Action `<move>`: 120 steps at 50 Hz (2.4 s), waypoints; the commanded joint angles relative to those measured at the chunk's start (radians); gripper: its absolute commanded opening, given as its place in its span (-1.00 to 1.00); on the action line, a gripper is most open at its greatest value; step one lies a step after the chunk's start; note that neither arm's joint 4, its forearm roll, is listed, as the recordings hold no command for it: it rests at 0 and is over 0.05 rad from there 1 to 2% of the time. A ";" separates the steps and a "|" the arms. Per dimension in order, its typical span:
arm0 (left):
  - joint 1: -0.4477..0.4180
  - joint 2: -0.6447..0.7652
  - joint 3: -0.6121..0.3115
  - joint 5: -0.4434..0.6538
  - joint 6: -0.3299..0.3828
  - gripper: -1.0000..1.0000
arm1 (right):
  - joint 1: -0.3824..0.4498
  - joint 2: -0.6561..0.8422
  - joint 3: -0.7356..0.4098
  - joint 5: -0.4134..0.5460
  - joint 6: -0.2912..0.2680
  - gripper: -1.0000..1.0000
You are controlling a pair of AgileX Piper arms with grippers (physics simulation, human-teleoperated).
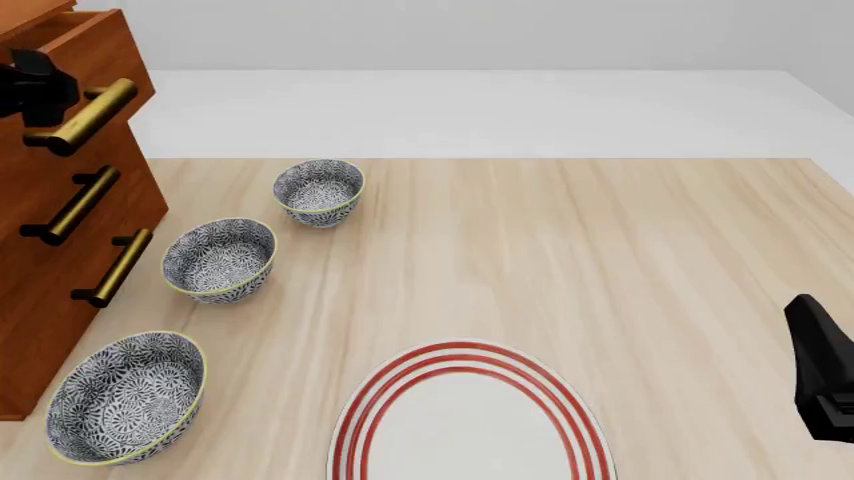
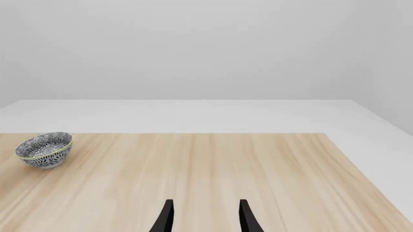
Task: Open the top drawer of the cabinet.
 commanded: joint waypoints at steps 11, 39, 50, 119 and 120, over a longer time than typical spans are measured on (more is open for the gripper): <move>-0.008 0.014 0.028 -0.002 -0.003 1.00 | 0.000 0.000 0.000 0.000 0.000 1.00; -0.041 0.032 0.046 -0.005 -0.008 1.00 | 0.000 0.000 0.000 0.000 0.000 1.00; -0.059 0.034 0.072 -0.016 -0.016 1.00 | 0.000 0.000 0.000 0.000 0.000 1.00; -0.134 0.152 0.105 -0.066 -0.089 1.00 | 0.000 -0.007 -0.050 0.056 0.001 1.00; -0.134 0.153 0.103 -0.067 -0.089 1.00 | 0.000 -0.007 -0.049 0.055 0.001 1.00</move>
